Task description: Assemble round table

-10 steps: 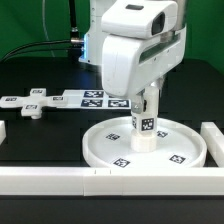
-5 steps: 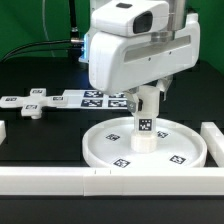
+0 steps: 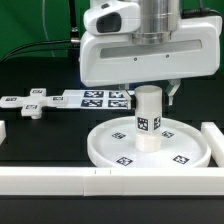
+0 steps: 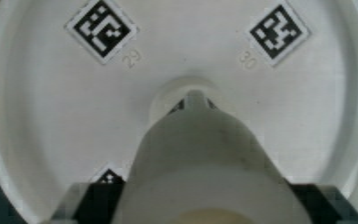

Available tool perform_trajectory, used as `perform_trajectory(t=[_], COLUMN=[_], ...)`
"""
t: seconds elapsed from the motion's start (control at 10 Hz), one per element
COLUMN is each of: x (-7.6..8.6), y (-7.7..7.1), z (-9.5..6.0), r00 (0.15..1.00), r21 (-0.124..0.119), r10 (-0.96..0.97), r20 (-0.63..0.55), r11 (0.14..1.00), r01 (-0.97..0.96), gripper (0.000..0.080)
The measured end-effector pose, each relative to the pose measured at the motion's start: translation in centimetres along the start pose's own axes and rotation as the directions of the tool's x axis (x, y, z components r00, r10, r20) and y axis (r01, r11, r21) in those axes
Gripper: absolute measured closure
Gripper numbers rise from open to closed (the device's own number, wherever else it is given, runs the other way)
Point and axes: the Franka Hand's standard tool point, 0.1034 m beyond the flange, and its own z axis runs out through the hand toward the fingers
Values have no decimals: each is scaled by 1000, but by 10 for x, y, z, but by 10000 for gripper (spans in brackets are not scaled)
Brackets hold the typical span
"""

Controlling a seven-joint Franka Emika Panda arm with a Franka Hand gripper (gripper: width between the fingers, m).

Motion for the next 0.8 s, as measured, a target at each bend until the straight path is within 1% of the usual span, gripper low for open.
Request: perform_trajectory(t=[0.1, 0.3, 0.4, 0.6, 0.7, 0.8], x=[0, 2, 2, 2, 1, 1], y=[0, 0, 0, 0, 0, 1], z=[0, 0, 0, 0, 1, 1], r00=[996, 978, 970, 926, 874, 784], r21=[5, 6, 7, 11, 33, 63], r10=[85, 209, 241, 377, 485, 621], r20=[-1, -15, -14, -12, -5, 0], r11=[996, 978, 971, 926, 874, 782], r01=[-85, -209, -241, -377, -485, -620], gripper=[390, 390, 390, 390, 390, 390])
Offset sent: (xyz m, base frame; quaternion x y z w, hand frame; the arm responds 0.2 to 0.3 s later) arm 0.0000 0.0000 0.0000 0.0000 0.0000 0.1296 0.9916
